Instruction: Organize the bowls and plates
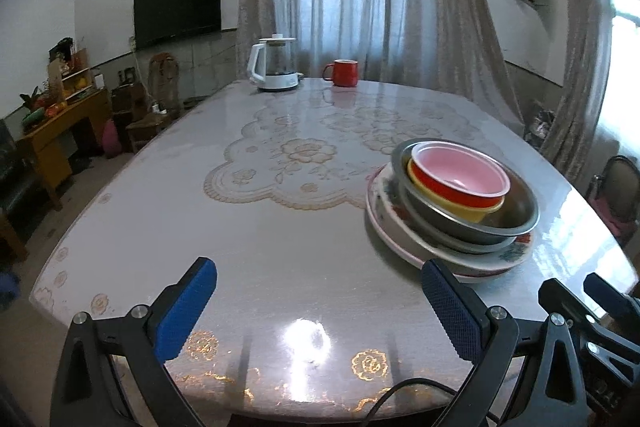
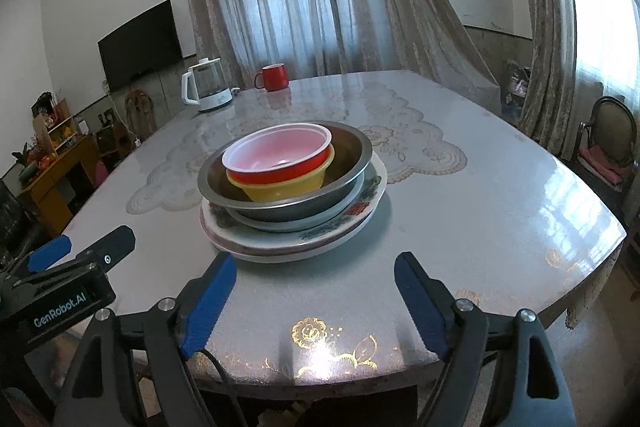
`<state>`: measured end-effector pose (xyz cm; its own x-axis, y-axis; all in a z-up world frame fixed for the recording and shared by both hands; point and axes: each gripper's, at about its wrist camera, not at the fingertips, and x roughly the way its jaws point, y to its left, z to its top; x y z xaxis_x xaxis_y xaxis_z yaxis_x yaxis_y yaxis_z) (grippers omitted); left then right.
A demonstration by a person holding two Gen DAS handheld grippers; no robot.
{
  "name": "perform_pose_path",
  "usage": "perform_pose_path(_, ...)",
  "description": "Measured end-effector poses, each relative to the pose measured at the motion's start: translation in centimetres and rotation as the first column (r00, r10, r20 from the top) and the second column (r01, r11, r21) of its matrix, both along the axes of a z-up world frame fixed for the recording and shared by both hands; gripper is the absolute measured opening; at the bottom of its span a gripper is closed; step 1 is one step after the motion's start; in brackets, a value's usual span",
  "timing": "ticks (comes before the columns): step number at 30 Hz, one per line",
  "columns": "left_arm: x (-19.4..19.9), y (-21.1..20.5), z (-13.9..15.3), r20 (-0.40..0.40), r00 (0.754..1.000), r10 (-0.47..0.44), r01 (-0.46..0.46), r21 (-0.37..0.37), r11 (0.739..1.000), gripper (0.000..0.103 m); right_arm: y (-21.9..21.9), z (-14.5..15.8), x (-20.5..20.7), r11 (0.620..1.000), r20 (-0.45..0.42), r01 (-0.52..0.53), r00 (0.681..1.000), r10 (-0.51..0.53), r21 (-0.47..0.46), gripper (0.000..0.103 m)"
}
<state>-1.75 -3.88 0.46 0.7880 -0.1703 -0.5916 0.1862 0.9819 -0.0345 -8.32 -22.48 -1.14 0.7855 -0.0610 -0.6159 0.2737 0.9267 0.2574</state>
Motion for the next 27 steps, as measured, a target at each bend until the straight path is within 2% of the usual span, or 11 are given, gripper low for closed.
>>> perform_pose_path(27, 0.19, -0.08, -0.27, -0.023, 1.0, -0.014, 0.015, 0.011, 1.0, 0.103, 0.46, -0.37, 0.47, 1.0, -0.021, -0.022, 1.0, 0.022, 0.011, 0.083)
